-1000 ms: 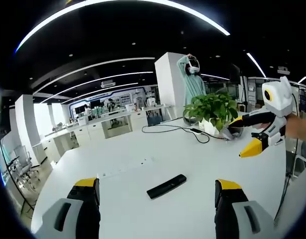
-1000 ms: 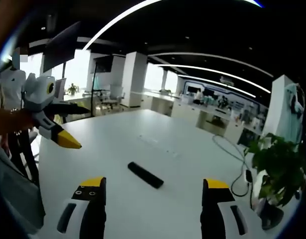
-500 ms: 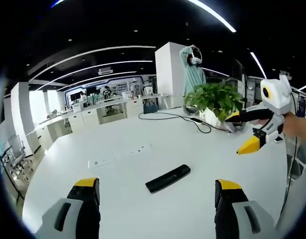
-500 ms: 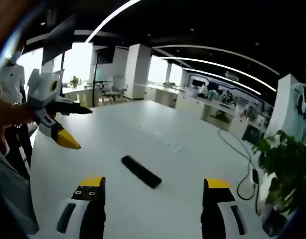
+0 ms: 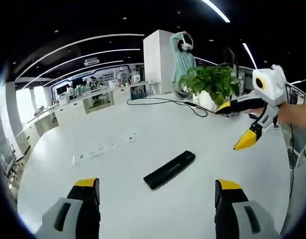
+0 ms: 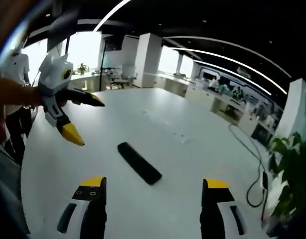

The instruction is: Press the specified remote control buttons in sequence, fully releasing each button before pressing the next.

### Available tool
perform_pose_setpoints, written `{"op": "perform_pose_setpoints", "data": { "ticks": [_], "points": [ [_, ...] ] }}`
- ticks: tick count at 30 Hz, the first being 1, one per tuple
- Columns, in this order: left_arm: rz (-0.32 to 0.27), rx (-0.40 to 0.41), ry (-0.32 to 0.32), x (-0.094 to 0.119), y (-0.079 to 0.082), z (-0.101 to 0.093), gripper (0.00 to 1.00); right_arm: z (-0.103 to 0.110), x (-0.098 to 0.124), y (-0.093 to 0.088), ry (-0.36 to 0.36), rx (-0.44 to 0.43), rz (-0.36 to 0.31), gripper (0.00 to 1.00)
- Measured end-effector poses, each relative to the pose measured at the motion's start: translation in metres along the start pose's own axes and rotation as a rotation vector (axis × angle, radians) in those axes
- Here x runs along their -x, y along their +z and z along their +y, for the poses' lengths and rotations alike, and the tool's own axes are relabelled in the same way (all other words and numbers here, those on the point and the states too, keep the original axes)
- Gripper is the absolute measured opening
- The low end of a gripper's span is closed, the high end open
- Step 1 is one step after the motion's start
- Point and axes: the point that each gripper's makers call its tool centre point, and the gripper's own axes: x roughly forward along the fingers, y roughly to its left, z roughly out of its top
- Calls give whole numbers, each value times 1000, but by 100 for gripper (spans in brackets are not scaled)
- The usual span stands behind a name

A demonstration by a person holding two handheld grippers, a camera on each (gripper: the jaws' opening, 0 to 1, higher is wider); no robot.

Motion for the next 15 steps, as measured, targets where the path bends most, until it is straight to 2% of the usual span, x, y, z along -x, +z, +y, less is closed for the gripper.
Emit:
{"op": "perform_pose_setpoints", "data": {
  "ticks": [9, 15],
  "points": [
    [58, -55, -59, -32, -14, 7, 100, -8, -27, -10, 50, 57, 44, 75],
    [75, -94, -114, -44, -18, 7, 100, -11, -42, -10, 78, 98, 58, 75]
  ]
}}
